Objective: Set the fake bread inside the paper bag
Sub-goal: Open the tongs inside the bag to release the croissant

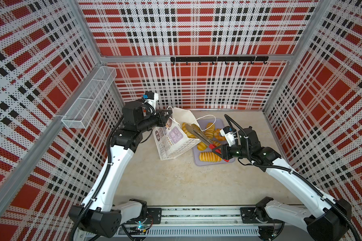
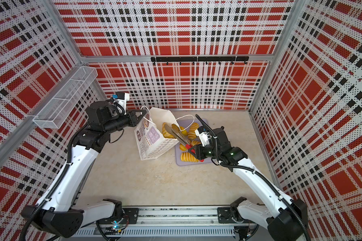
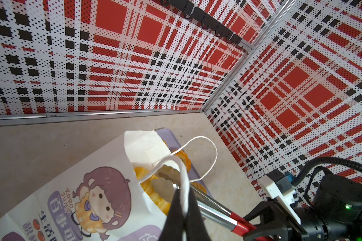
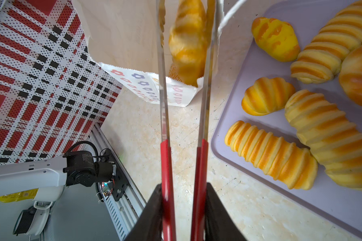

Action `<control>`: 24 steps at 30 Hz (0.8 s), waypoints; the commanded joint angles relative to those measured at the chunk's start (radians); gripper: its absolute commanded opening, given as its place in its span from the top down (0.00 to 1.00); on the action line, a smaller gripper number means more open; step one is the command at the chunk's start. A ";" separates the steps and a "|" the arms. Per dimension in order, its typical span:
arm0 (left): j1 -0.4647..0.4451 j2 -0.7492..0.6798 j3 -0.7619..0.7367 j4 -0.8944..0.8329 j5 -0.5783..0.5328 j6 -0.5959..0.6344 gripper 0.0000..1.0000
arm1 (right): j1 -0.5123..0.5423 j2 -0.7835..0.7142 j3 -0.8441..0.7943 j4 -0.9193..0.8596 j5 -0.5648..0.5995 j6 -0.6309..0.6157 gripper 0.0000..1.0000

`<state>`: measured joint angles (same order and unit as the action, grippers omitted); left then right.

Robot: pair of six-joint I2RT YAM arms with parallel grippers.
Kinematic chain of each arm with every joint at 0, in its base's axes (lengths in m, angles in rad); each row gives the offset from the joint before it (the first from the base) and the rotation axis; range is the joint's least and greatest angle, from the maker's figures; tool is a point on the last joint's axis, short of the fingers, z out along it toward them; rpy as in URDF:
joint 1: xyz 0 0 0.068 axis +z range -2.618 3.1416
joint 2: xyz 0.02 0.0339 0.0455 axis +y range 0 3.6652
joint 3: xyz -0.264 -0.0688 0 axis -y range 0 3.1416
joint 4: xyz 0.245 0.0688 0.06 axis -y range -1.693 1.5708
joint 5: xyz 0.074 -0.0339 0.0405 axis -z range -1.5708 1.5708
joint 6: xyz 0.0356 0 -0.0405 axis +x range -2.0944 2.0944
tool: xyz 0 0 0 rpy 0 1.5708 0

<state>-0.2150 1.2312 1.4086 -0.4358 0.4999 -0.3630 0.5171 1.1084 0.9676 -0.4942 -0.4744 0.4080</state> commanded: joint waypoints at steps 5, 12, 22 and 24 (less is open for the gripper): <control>-0.004 -0.012 0.010 0.028 0.007 0.006 1.00 | 0.008 -0.041 0.012 0.071 -0.011 0.008 0.66; 0.000 -0.012 0.010 0.026 0.009 0.009 1.00 | 0.008 -0.080 0.020 0.097 0.004 0.030 0.67; 0.019 -0.020 0.009 0.021 -0.003 0.004 1.00 | -0.003 -0.158 0.121 0.025 0.104 0.011 0.66; 0.025 -0.017 0.009 0.018 -0.004 0.003 1.00 | -0.016 -0.171 0.140 0.011 0.109 0.005 0.66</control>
<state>-0.2012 1.2312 1.4086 -0.4358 0.4934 -0.3630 0.5114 0.9745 1.0653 -0.4789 -0.3950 0.4335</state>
